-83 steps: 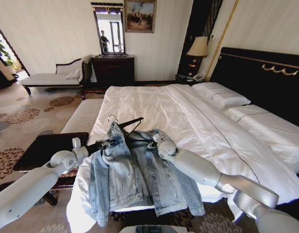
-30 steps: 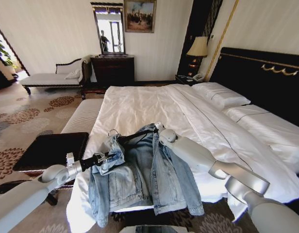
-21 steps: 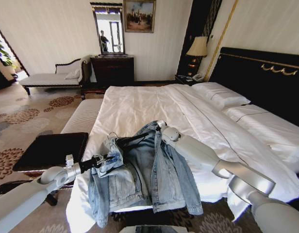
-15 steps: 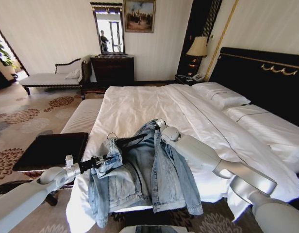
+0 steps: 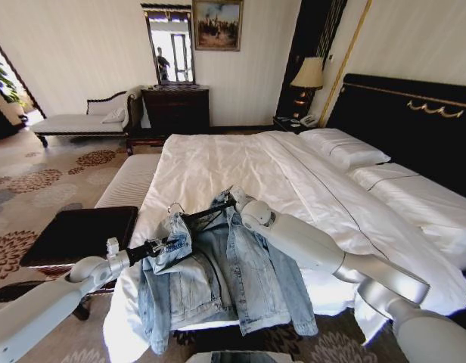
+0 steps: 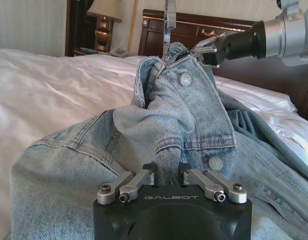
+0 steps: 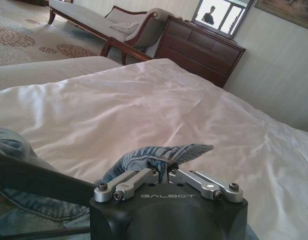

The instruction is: Pick up the clothes from the bed and hang them on the clothes hanger.

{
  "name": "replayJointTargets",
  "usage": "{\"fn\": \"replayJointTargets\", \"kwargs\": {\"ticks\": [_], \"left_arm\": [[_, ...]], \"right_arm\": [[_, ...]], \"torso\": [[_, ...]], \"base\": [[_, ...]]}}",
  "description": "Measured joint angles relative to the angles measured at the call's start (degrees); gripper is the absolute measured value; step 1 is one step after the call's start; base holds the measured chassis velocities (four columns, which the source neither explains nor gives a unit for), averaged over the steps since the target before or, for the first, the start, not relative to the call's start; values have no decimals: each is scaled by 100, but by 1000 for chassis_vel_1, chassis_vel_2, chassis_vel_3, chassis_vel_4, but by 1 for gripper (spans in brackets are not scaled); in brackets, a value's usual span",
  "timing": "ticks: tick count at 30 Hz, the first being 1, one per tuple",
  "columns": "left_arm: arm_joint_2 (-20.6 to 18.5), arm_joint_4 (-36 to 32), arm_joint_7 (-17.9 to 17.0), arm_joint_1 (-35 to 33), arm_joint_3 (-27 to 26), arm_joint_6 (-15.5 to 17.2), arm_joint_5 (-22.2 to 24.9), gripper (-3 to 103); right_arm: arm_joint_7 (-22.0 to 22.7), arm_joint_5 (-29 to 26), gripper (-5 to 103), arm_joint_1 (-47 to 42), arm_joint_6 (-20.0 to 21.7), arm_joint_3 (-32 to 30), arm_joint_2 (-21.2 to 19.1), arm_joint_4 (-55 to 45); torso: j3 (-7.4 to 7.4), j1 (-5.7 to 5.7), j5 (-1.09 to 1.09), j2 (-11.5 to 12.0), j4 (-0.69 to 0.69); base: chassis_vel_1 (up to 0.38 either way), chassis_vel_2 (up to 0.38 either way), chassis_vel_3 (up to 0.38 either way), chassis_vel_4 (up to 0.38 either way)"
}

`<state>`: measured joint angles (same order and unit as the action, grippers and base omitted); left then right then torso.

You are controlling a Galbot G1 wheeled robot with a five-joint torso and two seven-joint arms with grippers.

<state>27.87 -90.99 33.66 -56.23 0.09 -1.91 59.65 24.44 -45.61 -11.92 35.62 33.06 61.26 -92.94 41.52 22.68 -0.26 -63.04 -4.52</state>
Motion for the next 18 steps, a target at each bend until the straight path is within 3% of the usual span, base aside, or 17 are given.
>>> {"fn": "replayJointTargets", "kwargs": {"ticks": [18], "left_arm": [[544, 34, -269, 373, 159, 246, -8, 19]], "right_arm": [[362, -746, 4, -316, 187, 35, -20, -807]], "torso": [[0, 0, 0, 0, 0]], "base": [[0, 0, 0, 0]]}}
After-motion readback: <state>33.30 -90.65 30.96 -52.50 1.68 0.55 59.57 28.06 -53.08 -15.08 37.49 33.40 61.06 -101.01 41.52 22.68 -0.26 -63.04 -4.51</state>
